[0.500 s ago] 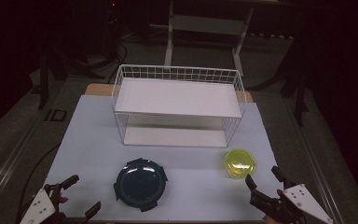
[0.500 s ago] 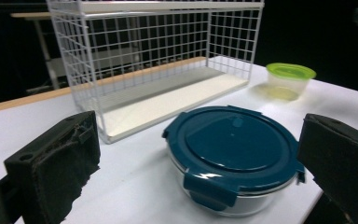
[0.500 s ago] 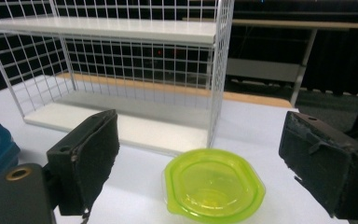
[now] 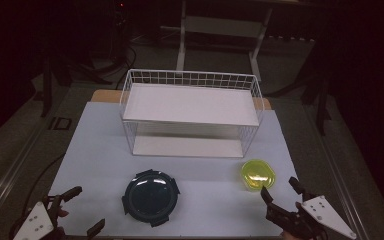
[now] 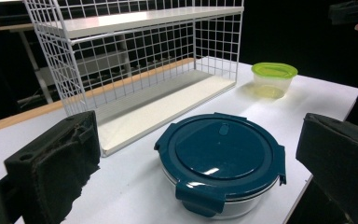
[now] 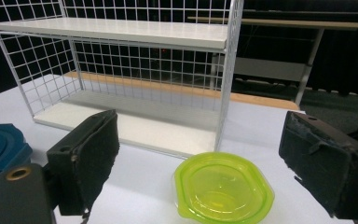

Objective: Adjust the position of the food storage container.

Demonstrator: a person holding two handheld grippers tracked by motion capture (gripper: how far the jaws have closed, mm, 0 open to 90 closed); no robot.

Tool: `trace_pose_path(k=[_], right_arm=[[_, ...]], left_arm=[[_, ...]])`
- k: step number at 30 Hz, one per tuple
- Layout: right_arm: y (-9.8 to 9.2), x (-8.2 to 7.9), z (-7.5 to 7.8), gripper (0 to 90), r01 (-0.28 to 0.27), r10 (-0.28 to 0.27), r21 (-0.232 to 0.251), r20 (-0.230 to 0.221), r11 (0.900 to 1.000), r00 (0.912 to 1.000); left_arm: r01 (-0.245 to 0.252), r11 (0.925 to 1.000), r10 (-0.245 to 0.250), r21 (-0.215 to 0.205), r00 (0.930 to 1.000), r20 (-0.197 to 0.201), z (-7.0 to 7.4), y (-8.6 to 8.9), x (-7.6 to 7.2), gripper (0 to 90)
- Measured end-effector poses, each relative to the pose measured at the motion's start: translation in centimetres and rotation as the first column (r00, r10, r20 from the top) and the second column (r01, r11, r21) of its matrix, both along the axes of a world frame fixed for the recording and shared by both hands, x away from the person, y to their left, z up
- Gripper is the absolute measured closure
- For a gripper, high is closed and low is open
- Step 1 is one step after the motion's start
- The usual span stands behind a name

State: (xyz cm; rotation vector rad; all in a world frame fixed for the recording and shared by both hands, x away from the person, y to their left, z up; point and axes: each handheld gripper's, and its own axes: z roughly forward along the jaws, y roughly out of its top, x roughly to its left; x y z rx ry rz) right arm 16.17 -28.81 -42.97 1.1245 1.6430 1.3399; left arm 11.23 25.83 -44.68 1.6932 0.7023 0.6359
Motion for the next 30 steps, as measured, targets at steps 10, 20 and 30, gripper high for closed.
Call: trace_pose_path(k=[10,20,30], right_arm=[[0.3,0.1,0.0,11.7,-0.019,0.019,-0.004,-0.005,1.0,0.9998],[0.3,0.1,-0.2,11.7,-0.04,0.04,0.009,-0.014,0.999,0.9991],[0.4,0.2,-0.4,11.8,-0.055,0.055,0.014,-0.017,0.998,0.9983]], left_arm=[[0.081,0.9957,-0.073,0.046,0.9864,-0.147,-1.8,0.4,1.6,2.5],[0.102,0.9913,-0.083,0.084,0.9751,-0.206,-3.6,0.7,3.1,21.9],[0.102,0.9869,-0.056,0.125,0.9432,-0.327,-5.5,0.3,4.7,59.1]])
